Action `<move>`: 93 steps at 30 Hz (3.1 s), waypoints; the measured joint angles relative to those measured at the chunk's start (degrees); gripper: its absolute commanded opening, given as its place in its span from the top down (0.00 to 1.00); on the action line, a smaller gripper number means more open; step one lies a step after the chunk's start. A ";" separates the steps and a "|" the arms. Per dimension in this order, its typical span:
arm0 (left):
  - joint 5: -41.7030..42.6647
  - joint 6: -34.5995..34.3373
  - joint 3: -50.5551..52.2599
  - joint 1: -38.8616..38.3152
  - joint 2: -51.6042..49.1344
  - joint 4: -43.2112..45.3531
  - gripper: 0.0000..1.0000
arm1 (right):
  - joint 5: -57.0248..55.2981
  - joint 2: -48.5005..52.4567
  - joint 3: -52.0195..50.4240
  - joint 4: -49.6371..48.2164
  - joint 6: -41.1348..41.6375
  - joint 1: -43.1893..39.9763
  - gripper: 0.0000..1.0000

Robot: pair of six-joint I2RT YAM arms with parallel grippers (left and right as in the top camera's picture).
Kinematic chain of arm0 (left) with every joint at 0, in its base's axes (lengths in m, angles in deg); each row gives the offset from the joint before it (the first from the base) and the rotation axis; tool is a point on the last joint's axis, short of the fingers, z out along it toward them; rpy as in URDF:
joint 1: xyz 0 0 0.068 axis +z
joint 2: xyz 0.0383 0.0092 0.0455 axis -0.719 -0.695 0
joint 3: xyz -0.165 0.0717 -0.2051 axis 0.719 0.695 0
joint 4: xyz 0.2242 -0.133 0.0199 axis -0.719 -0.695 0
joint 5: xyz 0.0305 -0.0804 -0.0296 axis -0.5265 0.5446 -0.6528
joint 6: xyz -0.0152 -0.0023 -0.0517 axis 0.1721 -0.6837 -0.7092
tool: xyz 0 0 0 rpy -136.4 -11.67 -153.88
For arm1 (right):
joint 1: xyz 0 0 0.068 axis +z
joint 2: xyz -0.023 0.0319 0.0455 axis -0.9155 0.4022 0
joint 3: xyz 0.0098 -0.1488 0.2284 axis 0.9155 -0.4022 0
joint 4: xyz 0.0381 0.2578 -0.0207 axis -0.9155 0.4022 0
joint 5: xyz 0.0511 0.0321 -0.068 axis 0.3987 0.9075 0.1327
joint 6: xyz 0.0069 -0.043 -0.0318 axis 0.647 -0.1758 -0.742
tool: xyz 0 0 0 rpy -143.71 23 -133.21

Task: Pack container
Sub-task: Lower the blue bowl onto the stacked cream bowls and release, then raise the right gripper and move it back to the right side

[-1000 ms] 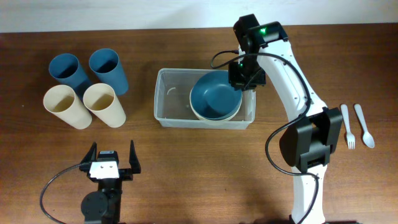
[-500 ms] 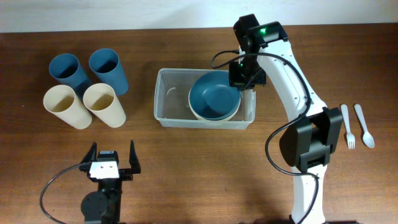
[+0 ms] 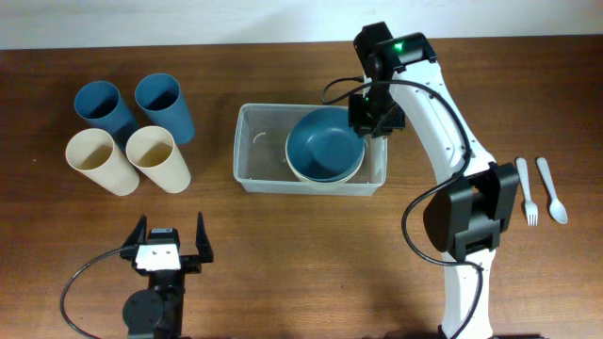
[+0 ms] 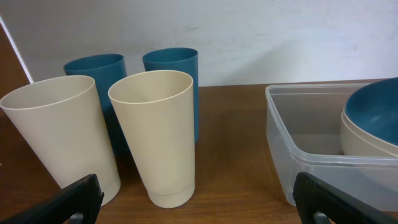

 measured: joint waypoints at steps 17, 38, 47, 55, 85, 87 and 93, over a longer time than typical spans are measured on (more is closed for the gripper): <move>0.00 0.00 0.00 0.00 0.00 -0.02 0.00 | -0.44 1.86 0.00 0.00 -0.31 0.00 0.83; -0.02 0.00 0.00 0.00 0.00 0.00 0.00 | -1.64 2.12 -0.02 0.20 -0.48 0.00 0.78; 0.00 0.00 0.00 0.00 0.00 -0.02 0.00 | -3.50 2.60 9.53 9.79 -1.03 -1.31 0.01; 0.00 0.00 0.00 0.00 0.00 -0.02 0.00 | -4.81 -0.57 18.69 13.20 -2.03 -10.62 0.01; 0.00 0.00 0.00 0.00 0.00 -0.02 0.00 | -5.40 -7.69 -9.73 5.27 5.31 -43.28 0.01; 0.00 0.00 0.00 0.00 0.00 -0.02 0.00 | -5.38 -7.69 -9.73 5.27 5.53 -43.58 0.01; 0.00 0.00 0.00 0.00 0.00 0.00 0.00 | -5.38 -7.69 -9.73 5.27 5.75 -43.60 0.01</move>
